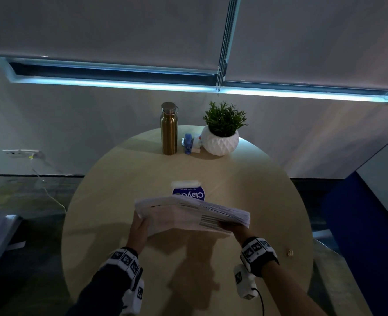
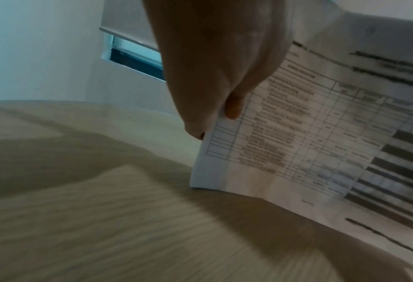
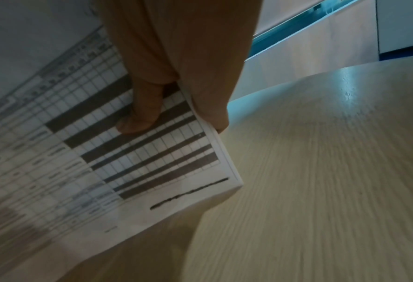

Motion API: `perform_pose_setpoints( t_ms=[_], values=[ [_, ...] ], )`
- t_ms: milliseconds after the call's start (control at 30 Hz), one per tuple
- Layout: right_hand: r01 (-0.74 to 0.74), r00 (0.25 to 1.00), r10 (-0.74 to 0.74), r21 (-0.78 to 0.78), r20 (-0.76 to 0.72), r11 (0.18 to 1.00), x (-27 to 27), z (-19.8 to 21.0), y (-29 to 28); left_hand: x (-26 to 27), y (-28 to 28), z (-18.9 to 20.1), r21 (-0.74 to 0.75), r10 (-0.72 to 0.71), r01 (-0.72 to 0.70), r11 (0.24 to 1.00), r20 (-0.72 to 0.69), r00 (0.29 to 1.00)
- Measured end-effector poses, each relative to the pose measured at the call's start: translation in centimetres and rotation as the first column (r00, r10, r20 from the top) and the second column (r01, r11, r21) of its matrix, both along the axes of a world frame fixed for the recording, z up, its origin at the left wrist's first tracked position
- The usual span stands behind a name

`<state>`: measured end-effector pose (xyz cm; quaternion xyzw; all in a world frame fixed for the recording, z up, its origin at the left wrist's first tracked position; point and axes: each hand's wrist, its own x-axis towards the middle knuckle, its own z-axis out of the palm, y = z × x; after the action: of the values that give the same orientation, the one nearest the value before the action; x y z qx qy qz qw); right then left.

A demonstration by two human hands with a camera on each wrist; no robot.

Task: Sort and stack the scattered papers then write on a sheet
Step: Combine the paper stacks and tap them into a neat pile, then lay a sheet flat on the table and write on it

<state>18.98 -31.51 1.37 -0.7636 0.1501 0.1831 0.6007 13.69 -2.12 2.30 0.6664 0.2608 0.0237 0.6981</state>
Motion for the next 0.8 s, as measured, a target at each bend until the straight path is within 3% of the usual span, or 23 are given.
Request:
perform_pose_setpoints(
  t_ms=[100, 167, 267, 400, 500, 667, 800],
  values=[
    [0.019, 0.999, -0.02, 0.015, 0.03, 1.0, 0.3, 0.8, 0.2, -0.1, 1.3, -1.3, 0.015, -0.086, 0.086, 0.996, -0.046, 0.995],
    [0.04, 0.994, -0.05, 0.103, 0.095, 0.994, -0.2, 1.6, -0.3, -0.6, 2.3, -1.7, 0.01, -0.177, 0.178, 0.984, -0.076, 0.981],
    [0.017, 0.989, -0.042, 0.171, 0.144, 0.985, -2.0, 2.3, -1.1, -2.2, 2.7, -0.1, 0.052, -0.243, 0.25, 0.967, -0.113, 0.963],
    [0.032, 0.997, -0.024, -0.116, 0.071, 0.993, -3.4, -1.4, -0.7, -4.6, 2.2, -1.3, 0.162, -0.227, 0.278, 0.947, -0.274, 0.934],
    [0.036, 0.999, -0.032, -0.322, 0.019, 0.946, -4.6, -3.6, 0.3, -5.7, 1.6, -4.1, 0.263, -0.121, 0.254, 0.931, -0.432, 0.894],
    [0.213, 0.977, -0.191, -0.363, 0.094, 0.907, -5.3, -3.8, 1.2, -5.7, 0.7, -5.4, 0.514, 0.004, 0.247, 0.821, -0.438, 0.899],
    [0.181, 0.977, -0.114, -0.415, 0.18, 0.892, -5.6, -5.2, 0.3, -6.5, 0.0, -5.5, 0.675, -0.044, 0.313, 0.668, -0.384, 0.922]
  ],
)
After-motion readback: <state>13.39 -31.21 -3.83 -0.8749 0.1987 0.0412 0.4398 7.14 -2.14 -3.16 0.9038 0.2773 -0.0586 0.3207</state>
